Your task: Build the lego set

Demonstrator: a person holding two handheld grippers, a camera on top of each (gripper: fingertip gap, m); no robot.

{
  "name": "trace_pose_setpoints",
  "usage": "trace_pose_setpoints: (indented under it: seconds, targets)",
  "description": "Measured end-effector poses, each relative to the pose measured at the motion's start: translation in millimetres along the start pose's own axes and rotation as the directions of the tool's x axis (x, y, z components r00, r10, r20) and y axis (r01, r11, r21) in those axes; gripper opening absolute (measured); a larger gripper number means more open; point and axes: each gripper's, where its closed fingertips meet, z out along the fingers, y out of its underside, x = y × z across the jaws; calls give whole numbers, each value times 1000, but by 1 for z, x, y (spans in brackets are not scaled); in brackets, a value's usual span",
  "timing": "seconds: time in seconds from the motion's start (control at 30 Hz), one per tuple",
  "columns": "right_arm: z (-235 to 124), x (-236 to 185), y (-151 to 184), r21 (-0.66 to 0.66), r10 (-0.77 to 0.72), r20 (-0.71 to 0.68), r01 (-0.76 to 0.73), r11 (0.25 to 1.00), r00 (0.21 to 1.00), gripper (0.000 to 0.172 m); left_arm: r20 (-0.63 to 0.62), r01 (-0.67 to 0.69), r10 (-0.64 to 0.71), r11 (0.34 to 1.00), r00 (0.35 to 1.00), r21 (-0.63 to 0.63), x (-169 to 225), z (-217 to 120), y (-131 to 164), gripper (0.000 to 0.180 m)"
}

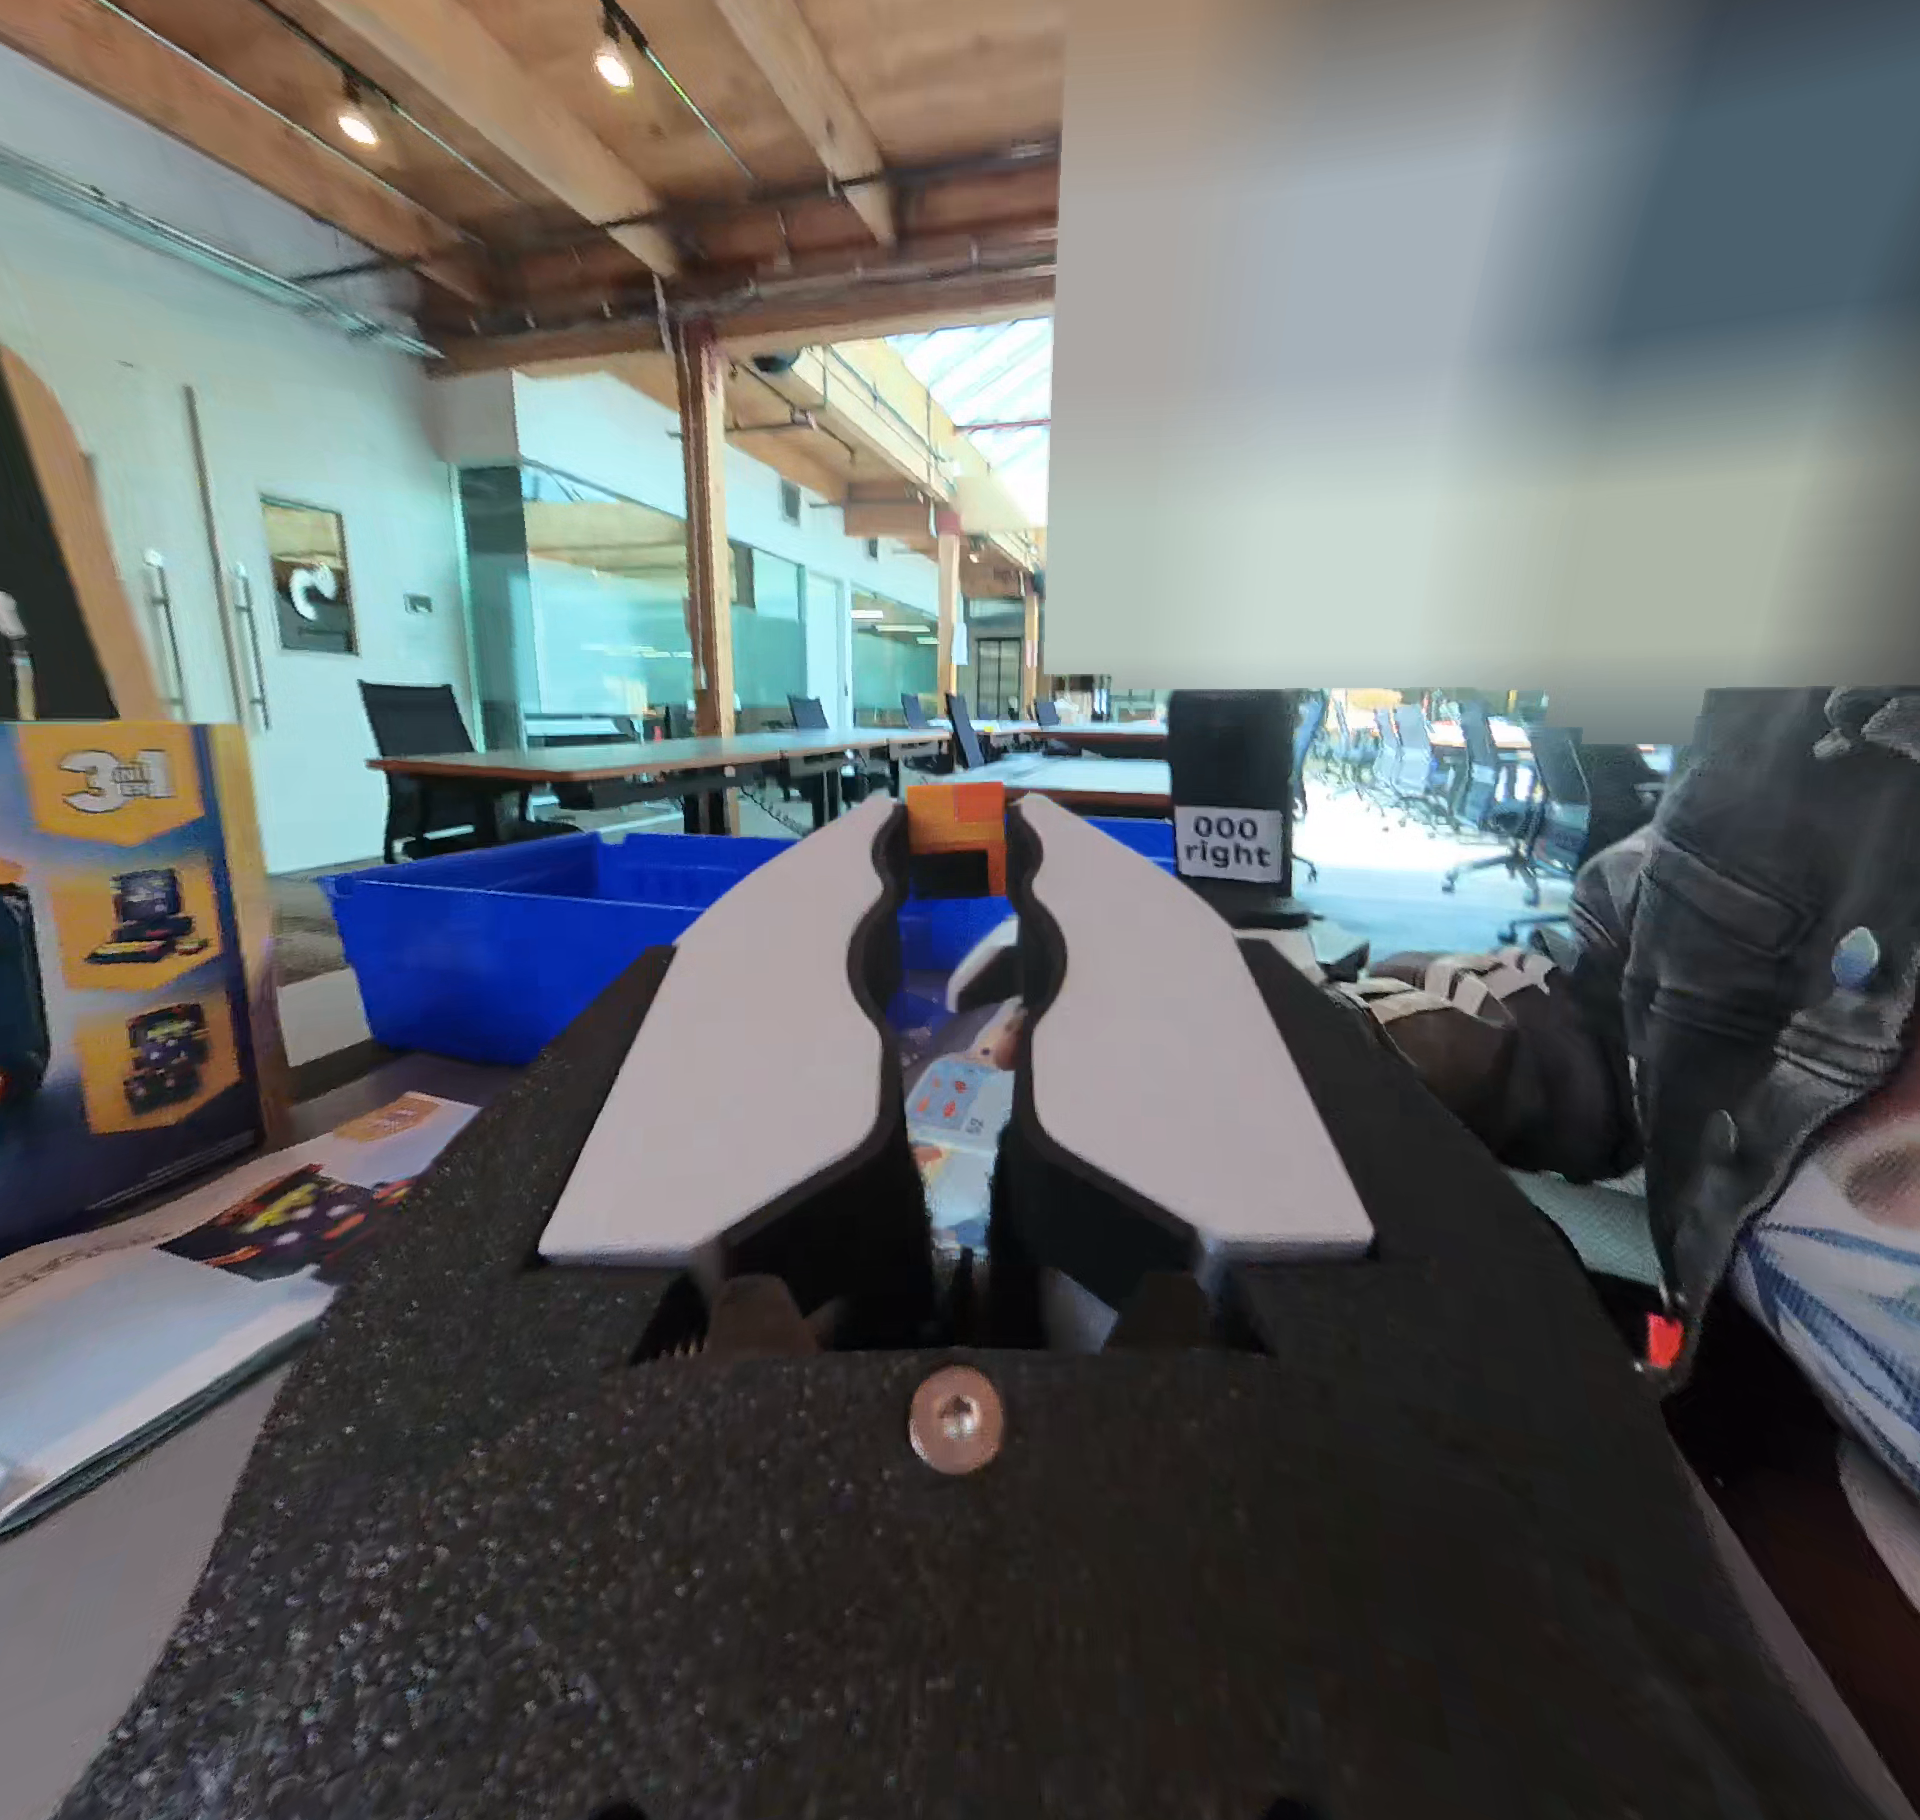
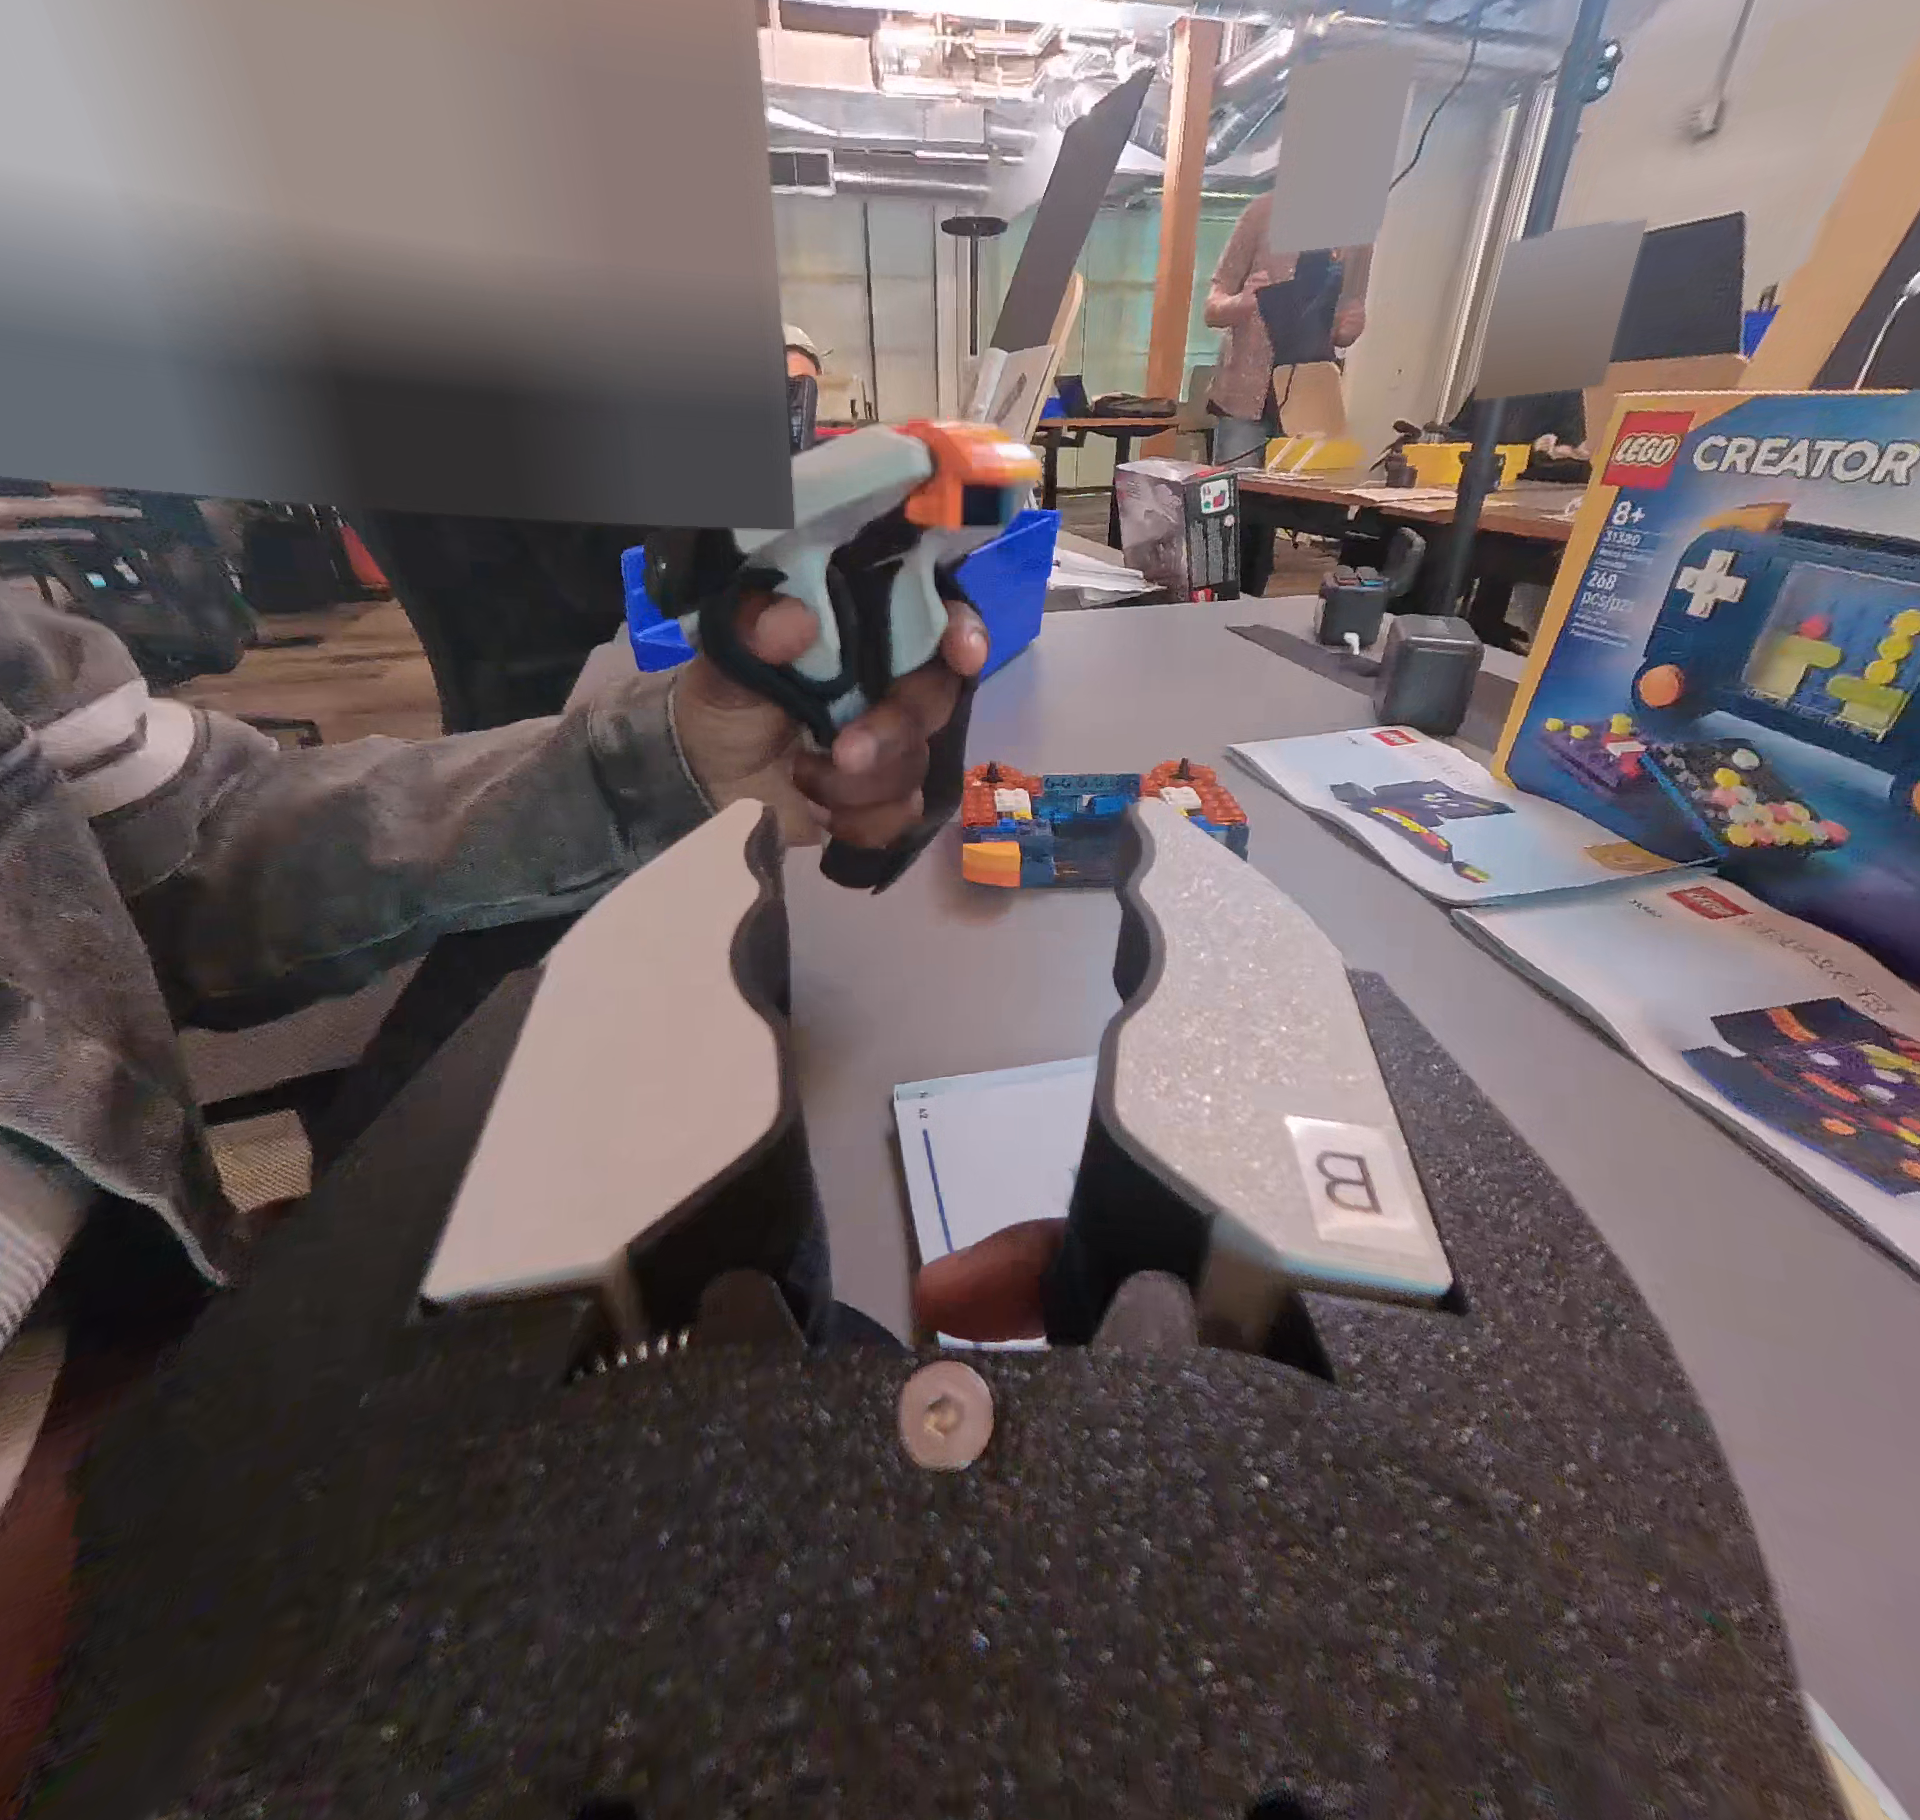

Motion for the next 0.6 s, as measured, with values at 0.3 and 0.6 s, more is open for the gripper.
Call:
trace_pose_setpoints:
  seconds: [0.3,0.6]
  targets:
    - [7,-28,13,-74,-310,51,313,947,949,45,92,-7,10,1000,996,-30,-21,-12,6,16]
    - [6,-29,13,-74,-386,36,388,919,922,33,57,-135,146,977,988,-162,-13,-5,27,17]
